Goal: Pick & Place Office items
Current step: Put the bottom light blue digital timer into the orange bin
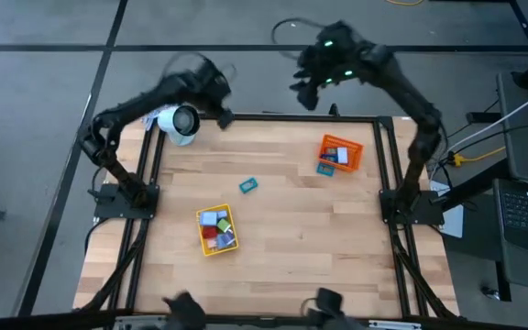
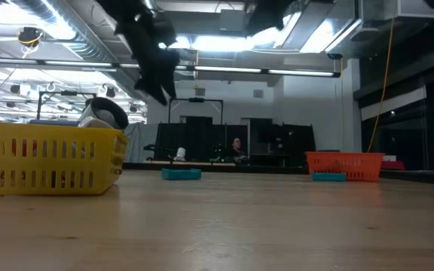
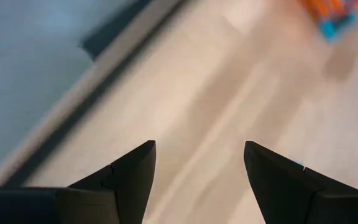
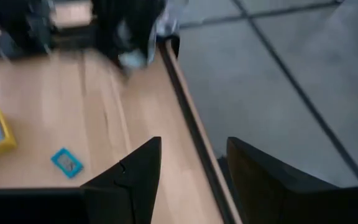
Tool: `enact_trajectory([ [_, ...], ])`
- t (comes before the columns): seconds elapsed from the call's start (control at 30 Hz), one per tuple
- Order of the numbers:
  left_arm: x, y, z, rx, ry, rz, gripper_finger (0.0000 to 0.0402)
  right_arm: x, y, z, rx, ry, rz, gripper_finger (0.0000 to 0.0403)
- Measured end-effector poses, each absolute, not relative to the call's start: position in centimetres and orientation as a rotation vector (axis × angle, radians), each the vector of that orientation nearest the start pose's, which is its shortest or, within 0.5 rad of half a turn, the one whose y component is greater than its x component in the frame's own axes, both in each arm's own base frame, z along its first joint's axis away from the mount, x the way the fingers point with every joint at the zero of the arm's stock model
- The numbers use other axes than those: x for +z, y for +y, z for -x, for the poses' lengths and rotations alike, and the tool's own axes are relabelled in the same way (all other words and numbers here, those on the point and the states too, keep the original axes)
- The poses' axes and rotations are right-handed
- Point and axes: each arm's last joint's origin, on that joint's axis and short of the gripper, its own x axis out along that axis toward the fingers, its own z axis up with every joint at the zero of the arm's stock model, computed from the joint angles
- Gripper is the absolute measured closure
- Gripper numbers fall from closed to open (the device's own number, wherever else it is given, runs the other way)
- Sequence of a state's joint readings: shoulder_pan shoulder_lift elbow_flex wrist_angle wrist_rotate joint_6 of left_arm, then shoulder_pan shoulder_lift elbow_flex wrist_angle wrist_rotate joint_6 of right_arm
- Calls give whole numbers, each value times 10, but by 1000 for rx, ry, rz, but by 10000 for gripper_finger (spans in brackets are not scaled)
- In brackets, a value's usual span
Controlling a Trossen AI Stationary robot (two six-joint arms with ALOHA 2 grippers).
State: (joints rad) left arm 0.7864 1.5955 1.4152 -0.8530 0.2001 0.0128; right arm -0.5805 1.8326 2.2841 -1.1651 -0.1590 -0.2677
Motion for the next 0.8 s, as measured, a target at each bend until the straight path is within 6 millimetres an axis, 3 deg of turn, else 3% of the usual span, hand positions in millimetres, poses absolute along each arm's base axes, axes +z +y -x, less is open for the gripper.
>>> enact_trajectory([
  [0.1,272,198,-259,471,979,415,162,475,-184,-282,-334,646,-6,215],
  [0.27,248,160,-289,383,938,423,158,487,-179,-273,-348,585,-13,215],
  [0.5,211,139,-313,351,1042,567,127,487,-179,-275,-346,580,-23,215],
  [0.67,189,123,-324,348,1148,536,114,485,-178,-276,-353,584,-61,215],
  [0.8,182,110,-329,343,1185,503,114,484,-178,-276,-353,592,-68,215],
])
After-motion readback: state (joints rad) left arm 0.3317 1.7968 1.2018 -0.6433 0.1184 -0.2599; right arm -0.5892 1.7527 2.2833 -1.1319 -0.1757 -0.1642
